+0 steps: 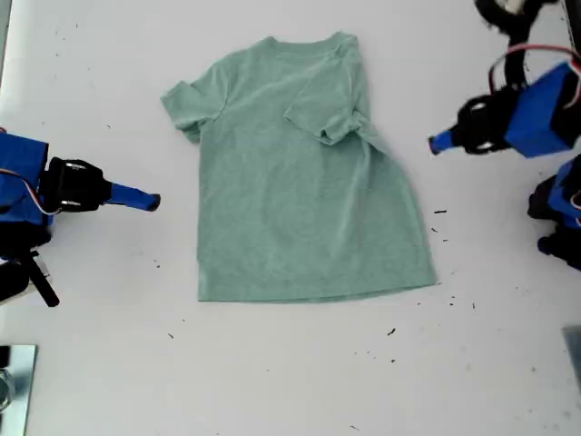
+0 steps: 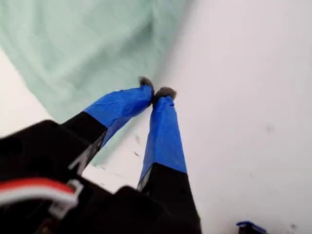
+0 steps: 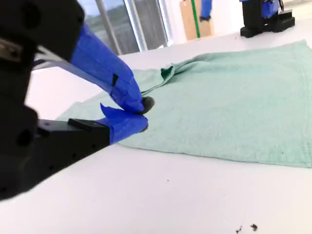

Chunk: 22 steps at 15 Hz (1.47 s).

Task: Fold t shirt

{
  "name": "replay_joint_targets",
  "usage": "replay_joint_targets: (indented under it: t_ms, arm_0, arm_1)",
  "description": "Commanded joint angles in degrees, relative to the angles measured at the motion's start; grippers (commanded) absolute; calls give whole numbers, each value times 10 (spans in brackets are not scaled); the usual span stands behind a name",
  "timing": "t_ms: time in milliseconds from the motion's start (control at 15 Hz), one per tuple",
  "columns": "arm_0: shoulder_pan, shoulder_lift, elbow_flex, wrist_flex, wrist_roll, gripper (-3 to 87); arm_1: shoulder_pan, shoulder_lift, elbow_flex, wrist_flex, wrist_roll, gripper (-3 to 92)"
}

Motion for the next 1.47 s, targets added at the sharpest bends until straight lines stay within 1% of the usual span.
replay_joint_targets:
  t_ms: [0,67,133,200,267,333,400,467,533,600,667,733,800,867,933,1067,1200,1400]
  arm_0:
    - [0,4,6,-9,-9,-2]
    - [0,4,6,-9,-10,-2]
    - [-4,1,6,-9,-18,-2]
    - [0,1,4,-11,-37,-2]
    - [11,1,-25,-26,-52,-2]
    - [8,-31,-81,-24,-72,-2]
    - [-25,-135,-179,14,-74,-2]
    - [-55,-272,-293,68,-66,-2]
    - [-102,-398,-403,121,-34,-2]
    - [-144,-503,-497,158,6,-2]
    - [-200,-601,-583,192,57,-2]
    - [-246,-667,-650,201,113,-1]
    - [-288,-727,-708,214,156,59]
    - [-314,-787,-762,231,193,147]
    - [-329,-827,-799,237,214,175]
    - [-350,-888,-824,229,241,197]
    - [-385,-923,-809,194,264,213]
    - [-438,-984,-752,97,301,201]
  arm_1:
    - [-35,276,265,12,69,25]
    - [-62,373,315,34,91,25]
    - [-60,403,338,56,106,25]
    - [-60,399,344,56,106,25]
    - [-54,402,344,57,103,25]
    - [-50,402,345,56,100,25]
    - [-47,402,347,56,102,25]
    - [-47,402,348,56,105,25]
    - [-47,402,348,56,105,25]
    - [-47,402,349,56,106,25]
    - [-47,402,349,56,106,25]
    - [-47,402,349,55,106,25]
    - [-47,402,350,55,106,25]
    - [-47,402,350,55,106,25]
    - [-48,402,350,55,107,25]
    - [-49,402,350,54,107,24]
    - [-51,402,350,54,108,24]
    - [-53,403,350,54,107,24]
